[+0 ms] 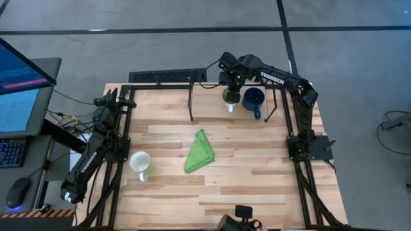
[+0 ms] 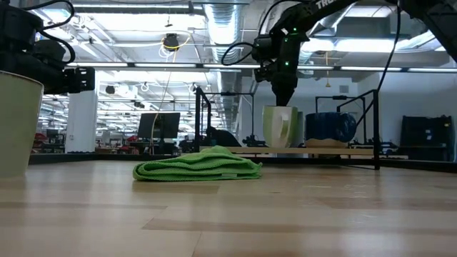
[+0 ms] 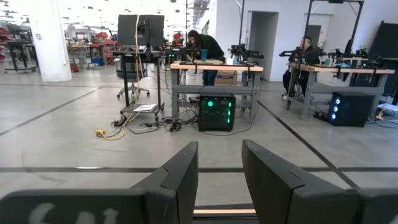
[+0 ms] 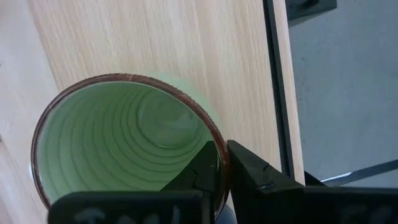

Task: Stack small to large cups/mugs on shelf
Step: Put the green mug on the shelf

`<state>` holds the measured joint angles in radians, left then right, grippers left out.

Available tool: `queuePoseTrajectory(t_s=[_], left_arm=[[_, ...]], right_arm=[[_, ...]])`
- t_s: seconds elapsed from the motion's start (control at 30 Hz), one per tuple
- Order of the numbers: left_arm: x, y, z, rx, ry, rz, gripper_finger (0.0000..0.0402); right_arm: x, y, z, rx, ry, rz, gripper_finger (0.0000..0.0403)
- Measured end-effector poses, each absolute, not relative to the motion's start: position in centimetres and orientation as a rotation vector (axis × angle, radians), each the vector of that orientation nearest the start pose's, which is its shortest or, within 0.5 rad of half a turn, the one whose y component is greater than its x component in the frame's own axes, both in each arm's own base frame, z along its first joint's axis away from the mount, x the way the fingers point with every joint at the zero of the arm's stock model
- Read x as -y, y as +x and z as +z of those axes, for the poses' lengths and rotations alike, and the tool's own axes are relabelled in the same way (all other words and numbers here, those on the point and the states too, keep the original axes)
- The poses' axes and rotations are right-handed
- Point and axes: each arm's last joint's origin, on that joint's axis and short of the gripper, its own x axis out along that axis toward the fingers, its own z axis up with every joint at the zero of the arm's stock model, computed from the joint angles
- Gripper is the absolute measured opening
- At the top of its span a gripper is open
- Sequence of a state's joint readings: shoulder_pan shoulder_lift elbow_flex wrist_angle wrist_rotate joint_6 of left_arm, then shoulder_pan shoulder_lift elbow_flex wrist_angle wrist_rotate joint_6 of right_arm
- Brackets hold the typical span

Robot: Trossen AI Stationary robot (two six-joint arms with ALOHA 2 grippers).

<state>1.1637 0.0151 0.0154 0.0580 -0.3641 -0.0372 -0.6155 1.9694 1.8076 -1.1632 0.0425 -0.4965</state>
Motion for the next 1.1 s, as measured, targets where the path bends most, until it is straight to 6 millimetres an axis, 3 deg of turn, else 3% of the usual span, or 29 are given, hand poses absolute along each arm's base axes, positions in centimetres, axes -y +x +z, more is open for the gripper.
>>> queuePoseTrajectory(t_s=[0.77,1.1], left_arm=[[-9.19,2.84,17.31,0.087,-0.005,1.525,0.0114],[-9.19,2.85,17.31,0.088,-0.005,1.524,0.0114]], right_arm=[[22.89,32.12,27.24,-1.395,0.013,-0.216,0.0052],[22.95,32.20,27.26,-1.384,0.017,-0.227,0.0097]])
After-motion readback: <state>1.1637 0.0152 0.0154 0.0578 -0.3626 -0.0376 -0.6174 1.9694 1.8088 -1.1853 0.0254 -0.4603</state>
